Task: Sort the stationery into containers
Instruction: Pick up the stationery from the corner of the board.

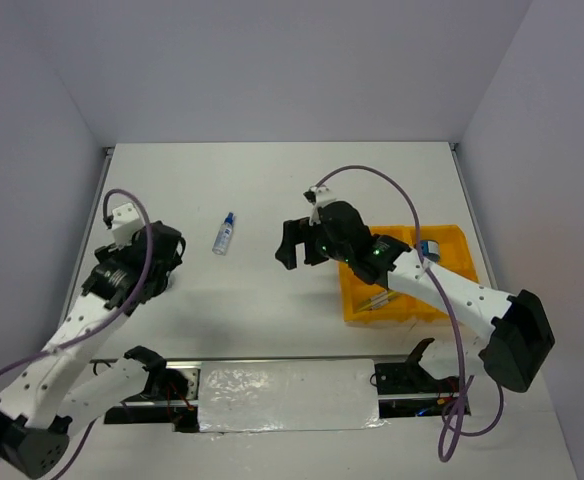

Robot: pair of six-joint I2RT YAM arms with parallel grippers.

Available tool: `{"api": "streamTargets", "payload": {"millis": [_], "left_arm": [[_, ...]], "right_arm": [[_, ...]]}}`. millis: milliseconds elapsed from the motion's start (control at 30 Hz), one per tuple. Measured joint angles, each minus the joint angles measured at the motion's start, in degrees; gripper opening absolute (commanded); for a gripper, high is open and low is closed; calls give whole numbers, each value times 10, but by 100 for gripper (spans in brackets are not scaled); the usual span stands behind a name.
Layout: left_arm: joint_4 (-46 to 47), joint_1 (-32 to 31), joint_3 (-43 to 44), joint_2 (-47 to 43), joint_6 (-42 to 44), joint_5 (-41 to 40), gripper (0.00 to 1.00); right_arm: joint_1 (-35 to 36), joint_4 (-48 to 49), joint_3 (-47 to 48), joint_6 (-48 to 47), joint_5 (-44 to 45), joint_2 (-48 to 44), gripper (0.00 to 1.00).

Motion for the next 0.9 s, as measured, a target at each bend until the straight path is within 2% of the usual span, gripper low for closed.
{"api": "streamTargets", "payload": {"millis": [200,467,567,900], "left_arm": [[76,119,-12,133,-6,110,99],[158,228,-50,193,-3,205,99],[179,250,-74,195,0,228,99],[236,262,-95,230,9,275,98]], "right_arm": [[45,0,-3,-2,4,-35,100],[55,0,-58,-10,2,-184,100],[56,0,-66,-10,-2,-195,100],[82,0,-74,-9,-9,-172,100]]}}
